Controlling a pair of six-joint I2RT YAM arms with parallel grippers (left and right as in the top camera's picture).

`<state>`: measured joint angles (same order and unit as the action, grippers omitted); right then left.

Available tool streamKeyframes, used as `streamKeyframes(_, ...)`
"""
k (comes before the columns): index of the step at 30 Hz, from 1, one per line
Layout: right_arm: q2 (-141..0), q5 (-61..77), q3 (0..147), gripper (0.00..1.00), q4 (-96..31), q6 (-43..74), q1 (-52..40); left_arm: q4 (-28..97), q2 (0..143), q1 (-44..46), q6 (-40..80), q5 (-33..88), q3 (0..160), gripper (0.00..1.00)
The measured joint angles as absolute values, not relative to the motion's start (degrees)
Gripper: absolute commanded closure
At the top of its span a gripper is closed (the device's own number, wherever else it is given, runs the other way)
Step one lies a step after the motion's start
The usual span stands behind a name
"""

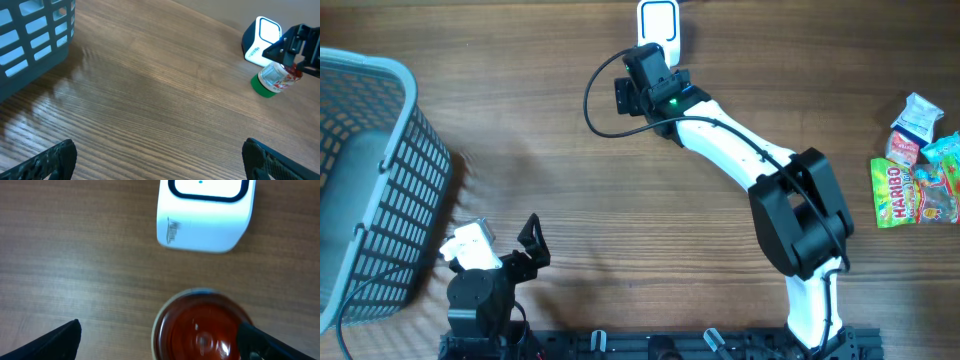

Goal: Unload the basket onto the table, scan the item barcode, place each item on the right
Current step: 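Carry the jar to the far right and release it by the pile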

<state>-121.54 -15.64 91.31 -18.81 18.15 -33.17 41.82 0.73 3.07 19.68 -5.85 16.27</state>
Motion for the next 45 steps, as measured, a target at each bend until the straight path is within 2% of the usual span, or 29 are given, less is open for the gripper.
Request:
streamKeyframes(10,-118.91,-15.79,91.31,0.0,-19.7,18.2,-32.03,41.82,0.73,3.07,19.68,-5.85,16.27,0.0)
streamKeyframes(18,-128.29,-14.37,91.2,0.0,-17.98,18.68,-29.82,41.82,0.73,3.07,19.68,-5.87,16.27,0.0)
streamKeyframes(21,-128.4,-13.02,91.22,0.15,-17.04,18.85,-29.87,41.82,0.73,3.07,19.68,-5.87,16.27,0.0)
streamKeyframes(23,-128.4,-12.78,91.22,0.33,-17.1,19.18,-29.89,41.82,0.73,3.07,19.68,-5.87,16.27,0.0)
streamKeyframes(31,-128.25,-13.15,91.37,0.34,-18.39,19.25,-29.87,41.82,0.73,3.07,19.68,-5.87,16.27,0.0)
streamKeyframes(35,-125.78,-12.8,91.64,0.36,-27.77,19.29,-28.84,41.82,0.73,3.07,19.68,-5.85,16.27,0.0)
streamKeyframes(39,-121.86,-12.16,91.57,0.37,-39.94,19.27,-23.57,41.82,0.73,3.07,19.68,-5.87,16.27,0.0)
streamKeyframes(45,-117.91,-12.27,91.5,0.37,-49.69,18.06,-5.72,41.82,0.73,3.07,19.68,-5.87,16.27,0.0)
